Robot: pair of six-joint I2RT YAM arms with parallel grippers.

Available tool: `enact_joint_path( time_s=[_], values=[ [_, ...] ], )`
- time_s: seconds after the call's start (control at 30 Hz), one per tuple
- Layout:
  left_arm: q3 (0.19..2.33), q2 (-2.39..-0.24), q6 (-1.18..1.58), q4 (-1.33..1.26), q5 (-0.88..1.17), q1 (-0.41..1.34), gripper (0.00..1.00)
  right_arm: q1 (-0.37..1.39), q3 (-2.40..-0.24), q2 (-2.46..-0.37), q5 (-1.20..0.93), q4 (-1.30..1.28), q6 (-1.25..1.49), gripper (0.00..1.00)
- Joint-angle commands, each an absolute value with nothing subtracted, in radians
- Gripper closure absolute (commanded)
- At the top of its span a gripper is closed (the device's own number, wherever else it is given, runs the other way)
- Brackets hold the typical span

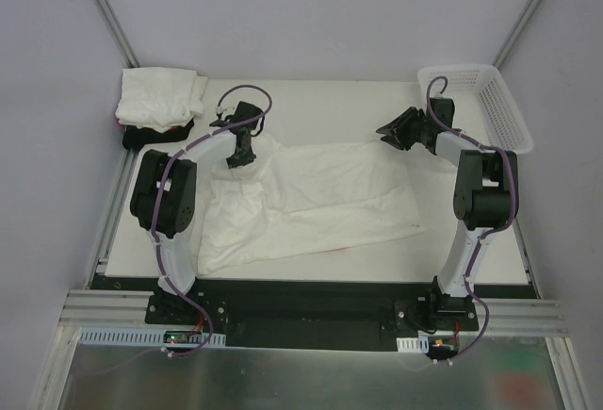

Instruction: Fold and stack the t-shirts

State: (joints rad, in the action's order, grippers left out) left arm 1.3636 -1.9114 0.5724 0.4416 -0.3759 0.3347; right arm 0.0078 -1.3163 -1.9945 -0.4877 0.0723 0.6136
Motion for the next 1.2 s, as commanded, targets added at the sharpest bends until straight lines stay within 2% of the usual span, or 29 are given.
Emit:
enact_joint_path(
  time_s=[0.0,0.67,0.8,0.83,0.87,1.17],
  values=[
    [1.387,-1.919,0.575,0.459,-0.394,0.344,0.74,0.002,-1.319,-1.993,-0.508,0.097,0.62,0.63],
    [1.417,-1.96,0.578,0.463,-0.391,0.344,0.75,0.003,-1.315,-1.993,-0.508,0.097,0.615,0.64],
    [1.431,-1.974,0.572,0.463,-0.396,0.344,0.83,0.002,-1.315,-1.996,-0.509,0.097,0.615,0.64],
    [1.434,-1.976,0.572,0.462,-0.394,0.344,0.95,0.003,-1.315,-1.996,-0.509,0.097,0.615,0.64],
    [1.434,-1.977,0.572,0.463,-0.388,0.344,0.99,0.003,-1.315,-1.996,-0.509,0.097,0.615,0.64],
    [1.447,-1.957,0.569,0.474,-0.394,0.344,1.0,0.003,-1.316,-2.009,-0.503,0.097,0.614,0.64]
  ],
)
